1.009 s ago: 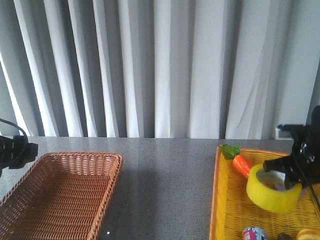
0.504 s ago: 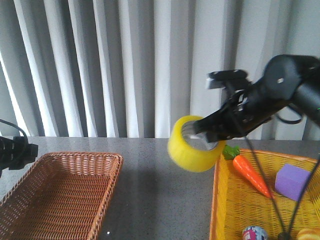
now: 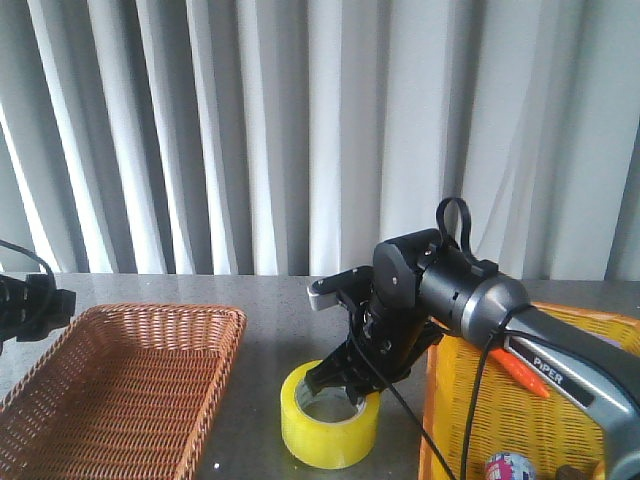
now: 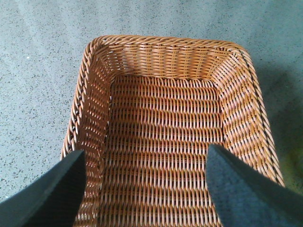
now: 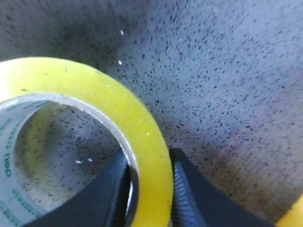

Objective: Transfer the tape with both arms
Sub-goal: 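Carry the tape roll toward the table center and set it down, then open the right gripper and raise it away from the tape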

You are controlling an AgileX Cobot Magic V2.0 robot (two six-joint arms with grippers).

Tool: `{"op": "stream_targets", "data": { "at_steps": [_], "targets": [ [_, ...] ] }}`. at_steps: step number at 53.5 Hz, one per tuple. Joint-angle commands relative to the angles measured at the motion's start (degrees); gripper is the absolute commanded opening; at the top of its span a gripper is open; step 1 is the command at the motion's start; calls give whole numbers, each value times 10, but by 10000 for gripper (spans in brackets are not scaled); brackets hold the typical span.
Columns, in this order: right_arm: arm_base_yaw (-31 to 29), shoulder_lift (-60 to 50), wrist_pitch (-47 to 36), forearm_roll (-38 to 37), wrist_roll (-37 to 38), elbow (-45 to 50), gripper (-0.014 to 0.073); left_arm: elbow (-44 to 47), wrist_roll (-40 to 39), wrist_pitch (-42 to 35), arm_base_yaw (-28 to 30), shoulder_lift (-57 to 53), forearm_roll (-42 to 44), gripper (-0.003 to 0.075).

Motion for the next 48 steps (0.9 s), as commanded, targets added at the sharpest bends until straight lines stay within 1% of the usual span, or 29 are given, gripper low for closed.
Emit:
{"op": "stream_targets", "data": {
  "at_steps": [1, 9, 17, 22, 26, 34, 39, 48],
  "targets": [
    [-2, -29, -27, -1, 3, -21, 85, -21, -1, -32, 0, -16, -2, 520],
    [-2, -21, -24, -1, 0, -21, 148, -21, -1, -32, 0, -16, -2, 520],
    [-2, -19, -29, 0, -1, -22, 270, -21, -1, -32, 0, -16, -3, 520],
    [-2, -19, -24, 5, 3, -39, 356, -21, -1, -31, 0, -16, -3, 520],
    [-4, -23, -24, 8, 17, -62, 395, -21, -1, -27, 0, -16, -3, 520],
    [-11, -64, -47, -1, 24, -90, 400, -21, -1, -22, 0, -16, -4, 520],
    [-29, -106, -56, -14, 29, -90, 400, -21, -1, -25, 0, -16, -3, 520],
    [-100, -192, -39, -21, 35, -87, 400, -21, -1, -33, -1, -16, -8, 520]
  ]
}}
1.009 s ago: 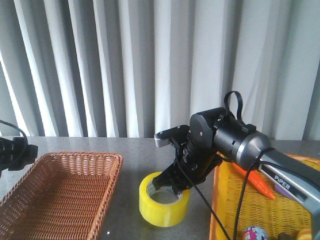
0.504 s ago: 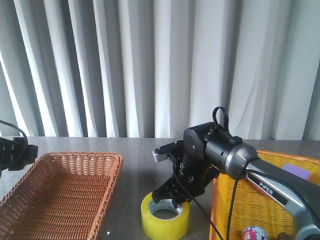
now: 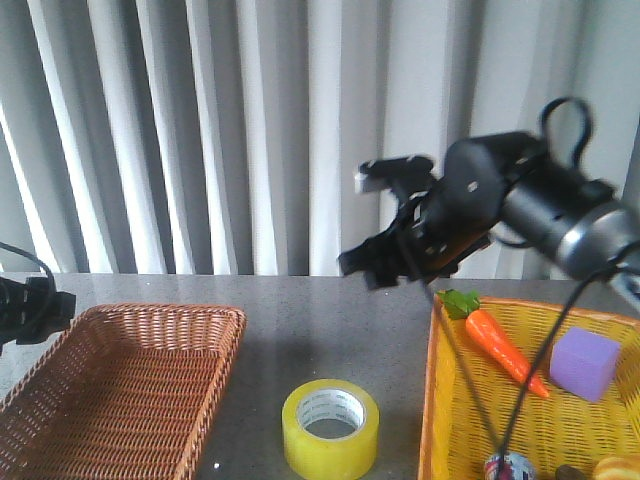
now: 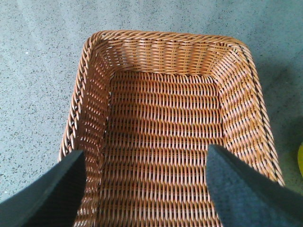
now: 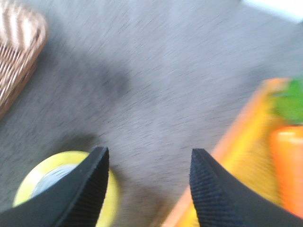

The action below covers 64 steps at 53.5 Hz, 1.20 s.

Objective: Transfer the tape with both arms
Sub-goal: 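Open the right gripper and raise it away from the tape, then move the left gripper over the tape roll and grasp its rim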

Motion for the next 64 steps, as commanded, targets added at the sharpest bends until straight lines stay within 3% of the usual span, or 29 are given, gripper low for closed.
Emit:
{"op": "stream_targets", "data": {
  "at_steps": [1, 13, 22, 28, 40, 56, 64],
  "targets": [
    [-57, -88, -12, -16, 5, -17, 400, -21, -1, -42, -2, -16, -7, 520],
    [-203, -214, -42, 33, -2, 30, 330, -21, 59, -58, -54, -16, -7, 520],
    [-299, -294, -87, 71, -32, 136, 133, -21, 59, -94, -97, -16, -7, 520],
    [-315, -316, -91, 103, -79, 192, -11, -21, 57, -115, -117, -16, -10, 520],
    [-315, -315, -79, 105, -59, 230, -9, -40, 58, -110, -139, -3, -36, 520],
    [-315, -314, -64, 101, -59, 230, -9, -320, 52, 81, -192, 165, -37, 513],
    [-315, -314, -64, 101, -59, 230, -9, -406, 38, 101, -228, 254, -37, 513]
  ]
}}
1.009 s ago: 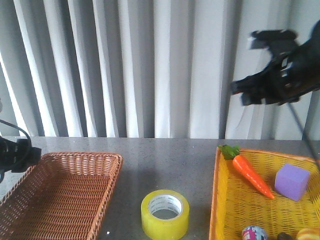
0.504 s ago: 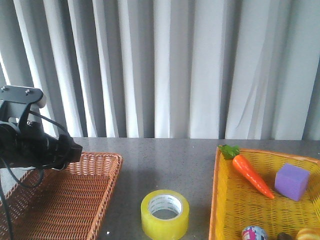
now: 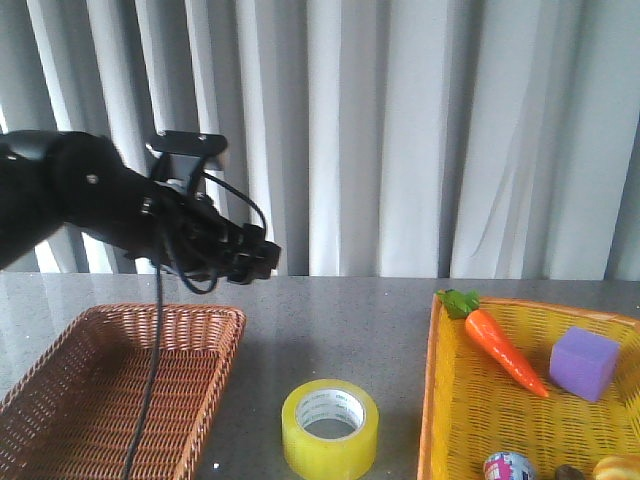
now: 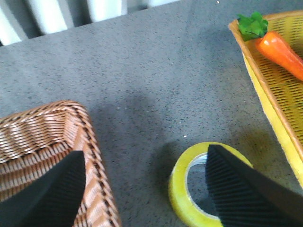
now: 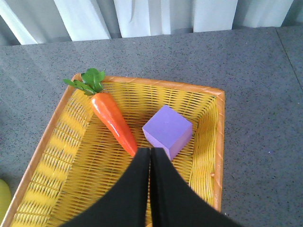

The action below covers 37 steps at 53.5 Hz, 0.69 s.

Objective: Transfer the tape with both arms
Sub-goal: 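Move the left gripper over the tape roll and grasp its rim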

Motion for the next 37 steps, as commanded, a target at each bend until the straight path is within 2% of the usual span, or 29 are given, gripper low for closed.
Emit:
{"op": "stream_targets", "data": {
  "at_steps": [1, 16, 22, 37],
  "targets": [
    [-4, -18, -30, 3, 1, -14, -9, -57, -10, -15, -25, 25, -9, 513],
    [-4, -18, -30, 3, 1, -14, -9, -67, -20, -6, -49, 136, -4, 513],
    [-4, -18, -30, 3, 1, -14, -9, -67, -45, -3, -49, 158, -3, 513],
    [-4, -18, -30, 3, 1, -14, -9, -67, -51, 15, -49, 178, -2, 513]
  ]
}}
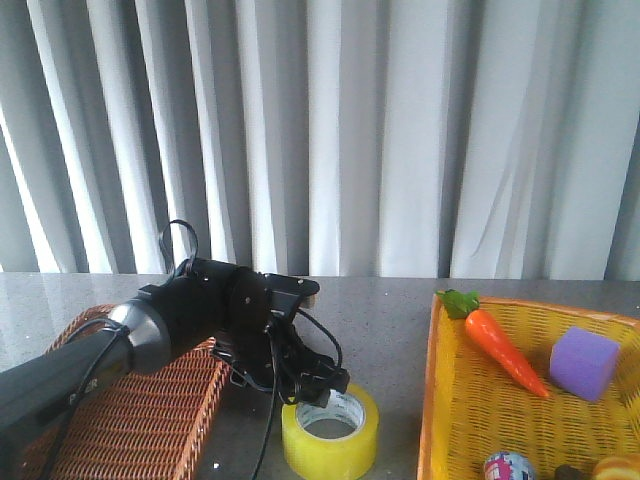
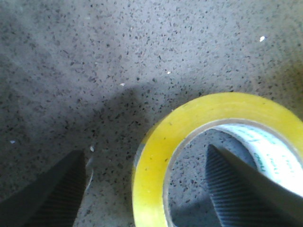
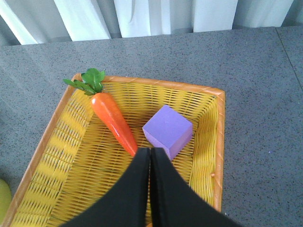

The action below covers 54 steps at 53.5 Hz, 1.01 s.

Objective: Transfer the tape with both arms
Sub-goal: 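Move the left gripper over the tape roll and grasp its rim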

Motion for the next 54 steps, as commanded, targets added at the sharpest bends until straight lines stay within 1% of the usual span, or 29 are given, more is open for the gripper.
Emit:
{"op": "stream_targets", "data": {
  "at_steps": [1, 12, 20, 28, 37, 44, 50, 54],
  "targets": [
    [-4, -18, -31, 3, 1, -14, -9, -19, -11, -9, -1, -36, -2, 513],
    [-4, -18, -31, 3, 1, -14, -9, -19, -16, 15, -1, -36, 22, 509],
    [-4, -18, -31, 3, 1, -14, -9, -19, -30, 23, -1, -36, 40, 463],
    [-4, -18, -31, 3, 1, -14, -9, -19, -30, 24, -1, -36, 39, 363],
    [-4, -18, -31, 3, 1, -14, -9, -19, -30, 25, -1, -35, 35, 200],
    [-4, -18, -31, 3, 1, -14, -9, -19, -30, 25, -1, -35, 35, 94],
    [-4, -18, -31, 3, 1, -14, -9, -19, -30, 27, -1, -35, 35, 33],
    [-4, -18, -31, 3, 1, -14, -9, -19, -30, 28, -1, -36, 35, 7]
  ]
}}
